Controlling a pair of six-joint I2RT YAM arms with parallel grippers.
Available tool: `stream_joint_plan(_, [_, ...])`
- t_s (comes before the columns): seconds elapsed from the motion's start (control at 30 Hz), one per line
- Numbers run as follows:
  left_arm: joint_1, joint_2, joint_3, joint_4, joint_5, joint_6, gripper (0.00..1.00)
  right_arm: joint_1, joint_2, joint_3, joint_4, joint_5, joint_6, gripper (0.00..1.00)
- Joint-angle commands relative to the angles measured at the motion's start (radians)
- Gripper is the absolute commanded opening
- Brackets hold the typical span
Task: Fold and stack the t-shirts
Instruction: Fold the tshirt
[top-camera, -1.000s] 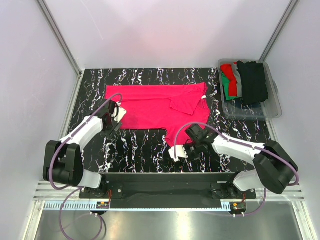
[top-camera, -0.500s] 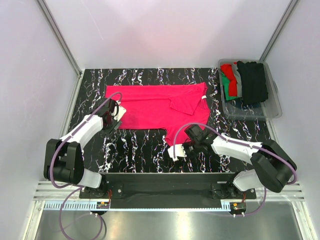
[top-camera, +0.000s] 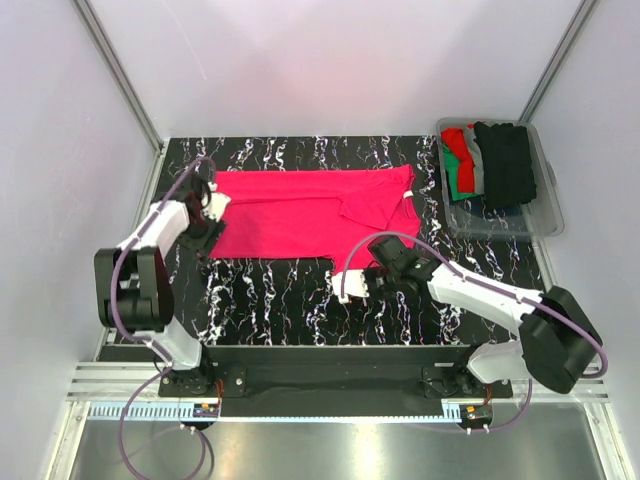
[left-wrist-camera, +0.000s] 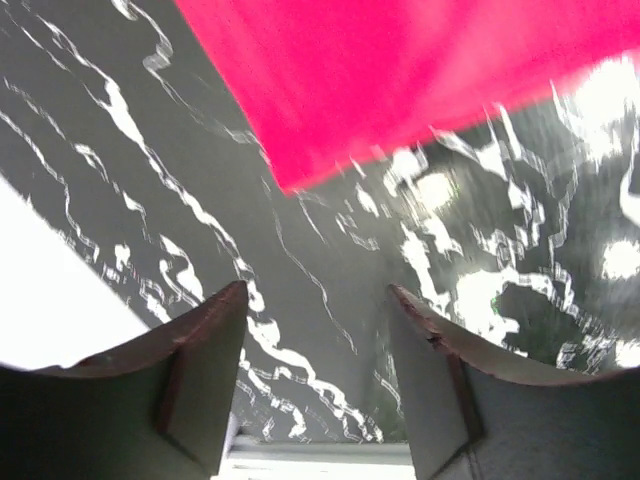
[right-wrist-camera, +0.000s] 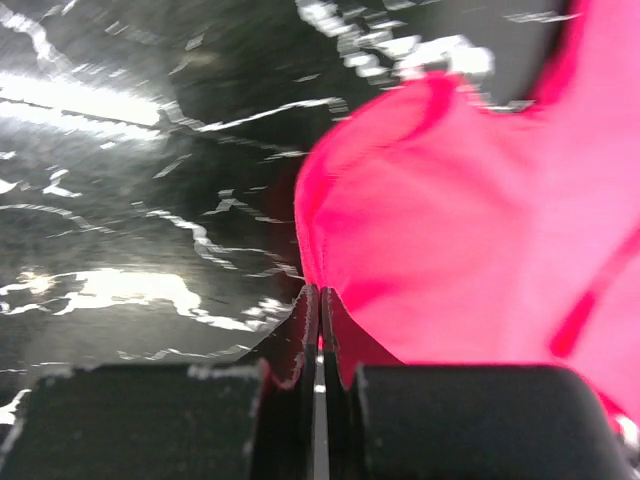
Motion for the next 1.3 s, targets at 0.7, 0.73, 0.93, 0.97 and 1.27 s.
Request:
stream_joint_plan(0.7, [0.079,0.29,0.269,-0.081,0.147,-0.08,0.44,0.01,-0.023,0.076,-0.061,0.032,0.046,0.03])
stream_joint_plan(0.73, [0.081,0.29,0.267,-0.078,0.144,-0.077,0.44,0.01,-0.018,0.077,-0.061,0.032,0.046,0.03])
stream_joint_plan(0.93, [0.096,0.31,0.255,-0.057,0.127,-0.073,0.44,0.008,-0.018,0.076,-0.06,0.037,0.045,0.03])
stream_joint_plan(0.97, [0.096,0.323,0.258,-0.057,0.129,-0.073,0.44,0.01,-0.016,0.076,-0.061,0.038,0.045,0.03])
stream_joint_plan(1.27, [0.096,0.355,0.258,-0.057,0.121,-0.068,0.23,0.008,-0.016,0.07,-0.06,0.051,0.046,0.03])
